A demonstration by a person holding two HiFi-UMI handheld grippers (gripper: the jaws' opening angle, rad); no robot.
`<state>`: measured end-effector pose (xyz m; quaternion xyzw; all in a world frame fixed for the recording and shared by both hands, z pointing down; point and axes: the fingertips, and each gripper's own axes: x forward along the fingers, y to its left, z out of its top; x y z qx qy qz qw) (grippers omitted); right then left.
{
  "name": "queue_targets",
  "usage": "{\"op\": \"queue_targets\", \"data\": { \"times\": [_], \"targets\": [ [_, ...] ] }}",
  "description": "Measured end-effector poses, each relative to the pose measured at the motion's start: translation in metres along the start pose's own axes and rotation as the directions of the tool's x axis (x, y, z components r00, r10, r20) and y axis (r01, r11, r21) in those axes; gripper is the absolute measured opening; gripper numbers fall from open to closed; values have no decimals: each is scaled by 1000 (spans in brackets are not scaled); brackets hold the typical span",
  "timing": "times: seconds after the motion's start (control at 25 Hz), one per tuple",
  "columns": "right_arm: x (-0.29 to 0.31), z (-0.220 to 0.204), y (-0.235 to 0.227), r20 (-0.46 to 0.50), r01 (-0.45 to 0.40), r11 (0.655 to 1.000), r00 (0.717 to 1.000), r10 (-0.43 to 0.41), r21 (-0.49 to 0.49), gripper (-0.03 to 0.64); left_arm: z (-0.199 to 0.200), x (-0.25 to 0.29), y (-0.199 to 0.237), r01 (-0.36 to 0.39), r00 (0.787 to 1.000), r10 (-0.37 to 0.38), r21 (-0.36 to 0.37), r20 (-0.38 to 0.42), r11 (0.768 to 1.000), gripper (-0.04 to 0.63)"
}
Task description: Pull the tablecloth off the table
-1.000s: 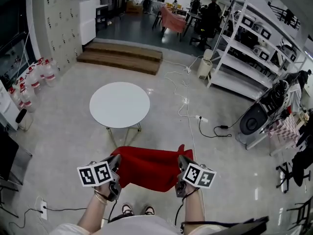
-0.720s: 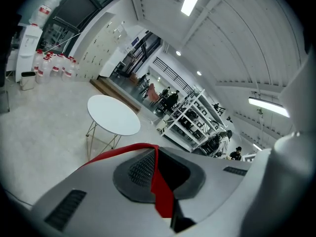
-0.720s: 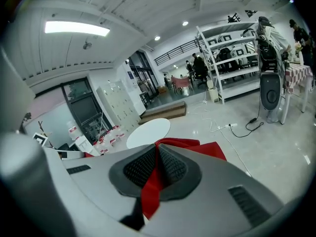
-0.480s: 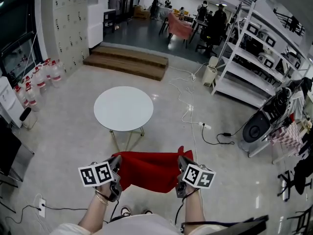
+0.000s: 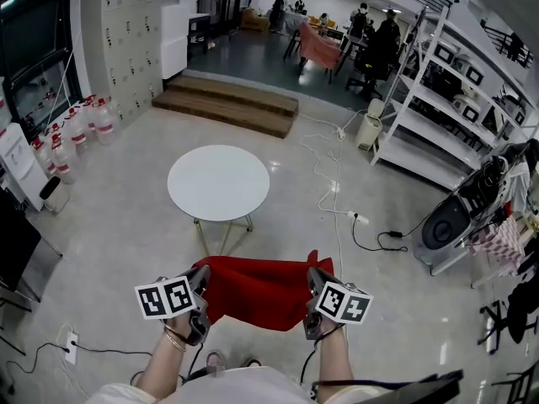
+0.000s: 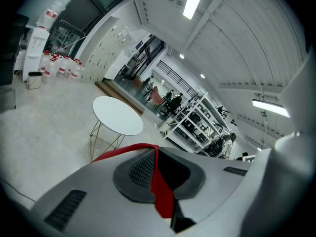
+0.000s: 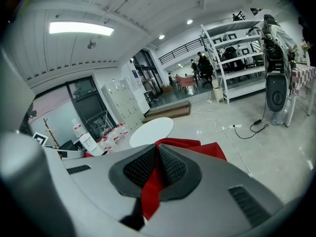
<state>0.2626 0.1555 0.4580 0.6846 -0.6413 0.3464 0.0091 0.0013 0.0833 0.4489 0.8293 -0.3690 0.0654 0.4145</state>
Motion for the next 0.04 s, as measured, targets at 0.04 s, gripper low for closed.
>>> {"op": "queue_targets", "data": {
  "times": [0.04],
  "targets": [
    [0,-1,0,-2,-3,1000,1000,3,-1,38,-1,-1,0,-2,1000,2,-2,-1,1000,26]
  ]
}}
